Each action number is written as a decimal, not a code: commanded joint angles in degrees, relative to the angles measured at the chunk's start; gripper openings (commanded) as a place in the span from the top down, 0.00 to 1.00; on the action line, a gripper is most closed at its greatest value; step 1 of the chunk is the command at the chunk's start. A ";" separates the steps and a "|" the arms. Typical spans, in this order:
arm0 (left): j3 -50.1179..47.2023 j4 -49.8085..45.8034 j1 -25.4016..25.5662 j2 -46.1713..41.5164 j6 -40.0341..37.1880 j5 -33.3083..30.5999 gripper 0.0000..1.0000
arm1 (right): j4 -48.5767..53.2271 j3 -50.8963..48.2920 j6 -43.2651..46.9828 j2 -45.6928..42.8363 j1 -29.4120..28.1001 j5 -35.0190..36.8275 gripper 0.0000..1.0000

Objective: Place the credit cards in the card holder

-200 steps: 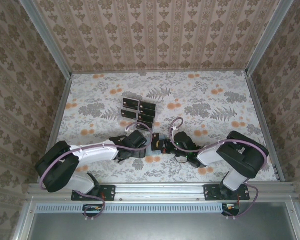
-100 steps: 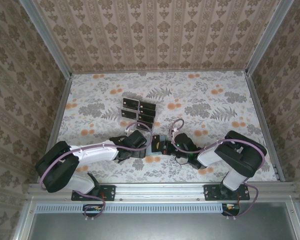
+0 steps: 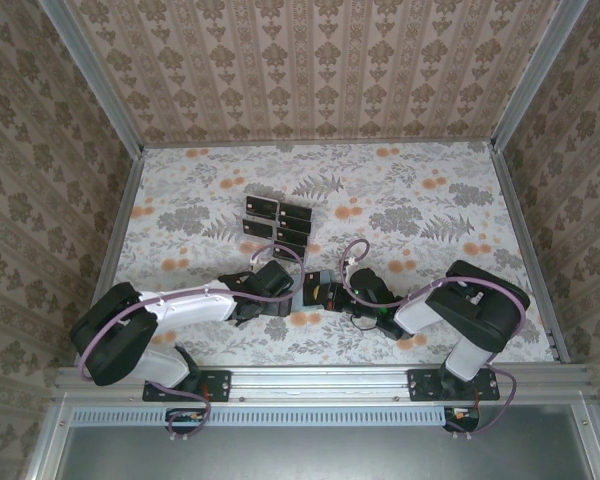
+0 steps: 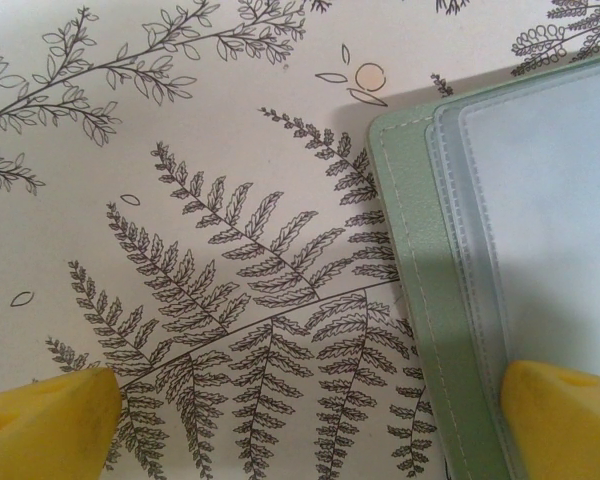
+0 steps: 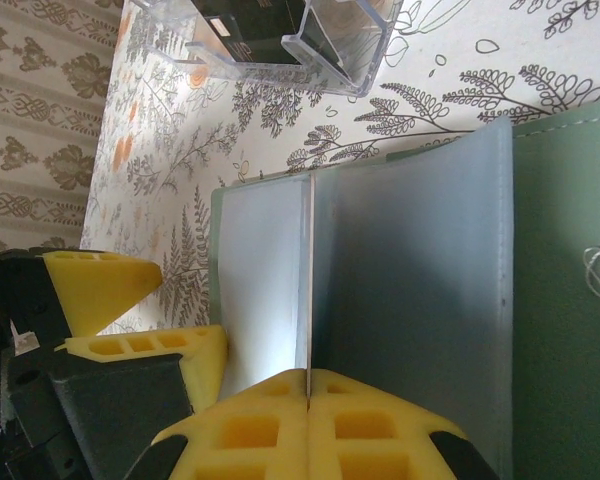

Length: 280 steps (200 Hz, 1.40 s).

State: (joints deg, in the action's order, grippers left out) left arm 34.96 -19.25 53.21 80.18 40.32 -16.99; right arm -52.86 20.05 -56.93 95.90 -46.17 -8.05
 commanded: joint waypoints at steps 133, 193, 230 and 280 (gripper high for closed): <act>-1.83 -4.20 0.05 0.41 0.22 -1.20 0.00 | -4.70 -2.92 -2.46 4.30 -0.44 -3.01 1.00; -1.74 -4.12 0.13 0.48 0.23 -1.30 0.00 | -6.86 -2.57 -3.72 7.05 -0.44 -3.94 1.00; -1.73 -4.21 0.05 0.47 0.21 -1.29 0.00 | -7.24 -2.20 -4.20 8.02 -0.47 -4.36 1.00; -1.62 -4.12 0.06 0.50 0.14 -1.29 0.00 | -7.60 -1.77 -4.76 9.13 -0.38 -4.96 1.00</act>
State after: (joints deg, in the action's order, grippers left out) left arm 34.92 -19.16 53.21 80.18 40.34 -17.21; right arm -64.12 18.26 -61.39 102.59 -46.19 -10.98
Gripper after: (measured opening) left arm 0.997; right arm 0.065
